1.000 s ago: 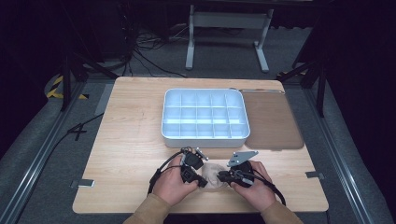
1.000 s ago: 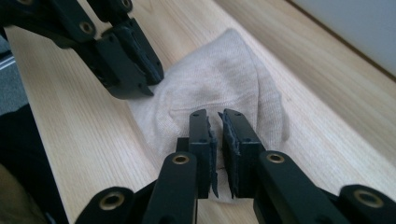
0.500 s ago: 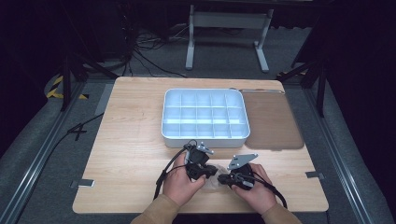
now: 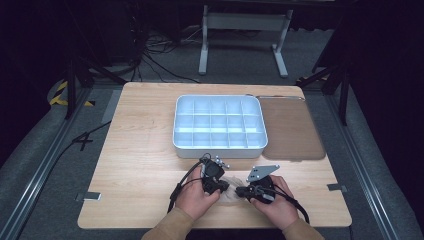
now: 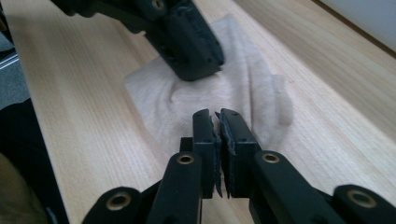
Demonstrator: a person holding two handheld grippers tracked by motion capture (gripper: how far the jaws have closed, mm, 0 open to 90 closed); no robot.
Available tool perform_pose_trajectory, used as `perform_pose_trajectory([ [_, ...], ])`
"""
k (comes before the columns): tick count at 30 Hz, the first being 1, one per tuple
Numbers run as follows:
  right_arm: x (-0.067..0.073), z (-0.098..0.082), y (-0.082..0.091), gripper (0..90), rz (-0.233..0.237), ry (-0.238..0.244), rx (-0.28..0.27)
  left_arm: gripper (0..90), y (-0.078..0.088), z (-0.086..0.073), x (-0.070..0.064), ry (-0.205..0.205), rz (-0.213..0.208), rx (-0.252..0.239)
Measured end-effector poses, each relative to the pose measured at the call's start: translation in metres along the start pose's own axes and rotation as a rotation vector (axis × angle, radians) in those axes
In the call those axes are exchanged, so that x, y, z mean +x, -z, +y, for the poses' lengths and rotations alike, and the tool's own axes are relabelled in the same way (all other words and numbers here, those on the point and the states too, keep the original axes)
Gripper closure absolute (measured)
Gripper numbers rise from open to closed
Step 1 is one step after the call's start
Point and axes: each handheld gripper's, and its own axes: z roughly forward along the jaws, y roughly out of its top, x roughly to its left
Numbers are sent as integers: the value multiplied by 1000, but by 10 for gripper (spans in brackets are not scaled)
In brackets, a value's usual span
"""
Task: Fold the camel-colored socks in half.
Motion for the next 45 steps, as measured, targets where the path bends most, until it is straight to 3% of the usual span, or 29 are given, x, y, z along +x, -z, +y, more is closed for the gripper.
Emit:
perform_pose_trajectory([
  [4,-5,-2,1,876,-3,-8,-6,855,3,1,-4,-10,-12,1],
  [6,-4,-2,1,881,-6,1,-4,832,7,1,-4,-15,2,-47],
  [7,-4,-2,1,883,-7,5,1,818,10,1,-2,-16,25,-122],
  [8,-3,-2,0,885,-7,7,3,785,12,1,-1,-26,57,-156],
  [9,-3,-2,0,885,-7,7,3,772,12,1,-1,-26,57,-156],
  [10,-3,-2,0,885,-8,10,3,772,11,1,-1,-32,91,-168],
  [12,-2,-2,0,885,-8,17,1,786,7,0,2,-34,109,-143],
  [17,-1,-2,1,884,-9,13,2,822,2,-1,5,-19,105,-115],
  [25,-3,-5,7,888,-9,8,11,835,5,-2,6,-10,109,-113],
  [30,-7,-9,4,892,13,-25,6,834,4,-3,8,-10,101,-111],
  [32,-8,-10,4,892,22,-32,-1,829,7,-3,7,-27,107,-121],
  [39,-3,-5,6,894,1,-3,16,802,25,-6,2,-23,105,-131],
  [45,0,6,14,895,-1,21,-32,777,37,-12,3,-21,99,-142],
])
